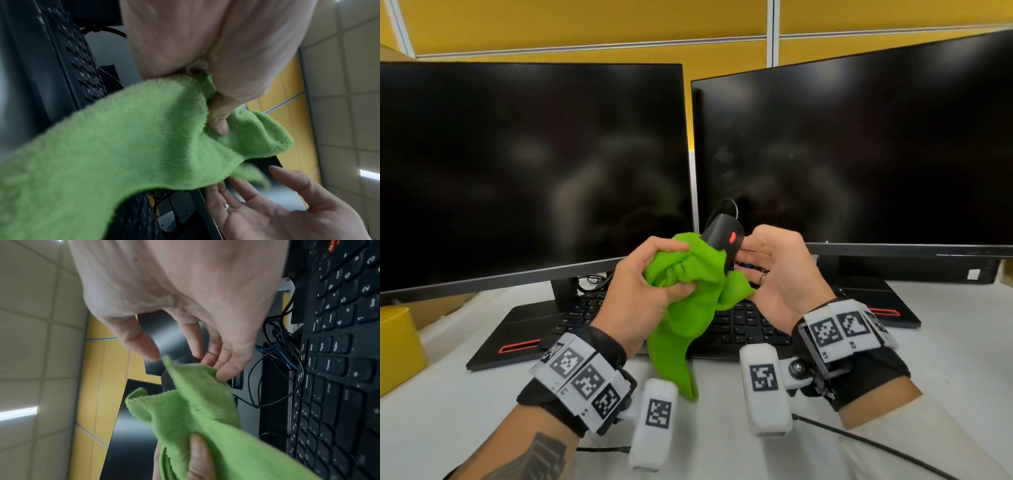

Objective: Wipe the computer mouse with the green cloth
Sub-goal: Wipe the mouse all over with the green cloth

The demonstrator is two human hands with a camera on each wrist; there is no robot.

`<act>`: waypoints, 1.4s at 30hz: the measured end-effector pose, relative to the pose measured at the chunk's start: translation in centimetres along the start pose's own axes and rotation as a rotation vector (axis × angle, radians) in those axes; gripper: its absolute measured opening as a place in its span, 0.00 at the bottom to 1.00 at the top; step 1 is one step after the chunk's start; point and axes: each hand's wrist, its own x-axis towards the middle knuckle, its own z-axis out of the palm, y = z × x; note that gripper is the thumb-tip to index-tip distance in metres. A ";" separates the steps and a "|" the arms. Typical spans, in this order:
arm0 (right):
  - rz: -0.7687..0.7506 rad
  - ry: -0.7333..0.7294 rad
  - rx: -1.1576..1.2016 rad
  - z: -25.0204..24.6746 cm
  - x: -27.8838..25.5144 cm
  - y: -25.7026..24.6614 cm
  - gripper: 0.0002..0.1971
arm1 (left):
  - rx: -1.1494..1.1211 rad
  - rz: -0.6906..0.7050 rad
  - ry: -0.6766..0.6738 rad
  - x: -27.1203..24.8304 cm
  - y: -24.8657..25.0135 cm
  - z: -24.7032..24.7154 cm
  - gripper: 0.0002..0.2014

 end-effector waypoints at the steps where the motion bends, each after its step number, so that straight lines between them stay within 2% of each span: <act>1: -0.010 0.022 -0.025 0.3 0.0 0.1 0.08 | 0.022 0.014 -0.003 -0.1 0.1 0.1 0.22; 3: -0.058 0.071 -0.095 0.8 0.3 0.7 0.12 | 0.065 0.025 -0.020 -0.2 0.1 0.5 0.21; 5: -0.086 0.124 -0.154 0.9 0.6 1.1 0.12 | 0.089 0.014 -0.039 -0.3 0.1 0.7 0.19; 8: -0.001 0.158 -0.133 0.1 0.6 0.8 0.18 | 0.098 -0.014 -0.006 -0.2 0.1 0.5 0.20; 10: 0.056 0.121 -0.083 -0.9 0.5 0.1 0.14 | 0.056 -0.023 0.047 0.1 0.0 -0.1 0.19; 12: 0.059 0.012 0.009 -1.7 0.2 -0.6 0.12 | -0.045 -0.057 0.077 0.5 0.0 -0.6 0.16; 14: 0.022 -0.090 0.082 -2.2 -0.2 -1.1 0.19 | -0.132 -0.134 0.089 0.8 -0.3 -0.8 0.16; 18: -0.038 -0.258 0.154 -2.1 -0.8 -1.2 0.44 | -0.126 -0.233 0.033 0.7 -0.4 0.0 0.20; 20: -0.062 -0.308 0.142 -2.0 -1.1 -1.1 0.47 | -0.114 -0.241 -0.013 0.3 0.0 0.6 0.24; 22: -0.074 -0.333 0.106 -2.1 -1.1 -1.1 0.46 | -0.096 -0.220 -0.022 0.0 0.5 1.0 0.21; 24: -0.081 -0.364 0.055 -2.2 -1.1 -1.1 0.45 | -0.072 -0.208 -0.042 -0.1 1.0 1.2 0.10; 25: -0.079 -0.375 0.032 -2.3 -1.1 -1.1 0.45 | -0.055 -0.209 -0.082 -0.2 1.3 1.4 0.08; 27: -0.073 -0.391 -0.018 -2.4 -0.9 -0.9 0.45 | -0.086 -0.244 -0.166 -0.6 1.8 1.5 0.19; 28: -0.071 -0.404 -0.042 -2.5 -0.8 -0.9 0.43 | -0.073 -0.242 -0.229 -0.8 2.0 1.6 0.21; 31: -0.083 -0.419 -0.113 -2.4 -0.6 -0.6 0.33 | 0.140 -0.155 -0.294 -1.6 2.6 2.3 0.15; 33: -0.091 -0.386 -0.150 -2.3 -0.4 -0.4 0.29 | 0.188 -0.127 -0.262 -1.8 2.5 2.5 0.14; 36: -0.070 -0.317 -0.195 -2.0 -0.3 -0.2 0.29 | 0.205 -0.127 -0.172 -1.6 2.1 2.4 0.12; 38: -0.041 -0.177 -0.240 -2.0 -0.2 -0.4 0.24 | 0.150 -0.134 -0.113 -1.5 2.2 2.2 0.11; 40: 0.040 -0.006 -0.290 -2.0 0.1 -0.3 0.19 | 0.115 -0.124 -0.085 -1.5 2.4 2.2 0.10; 42: 0.174 -0.005 -0.436 -1.9 0.1 0.1 0.21 | 0.175 -0.067 -0.046 -1.5 2.5 2.4 0.11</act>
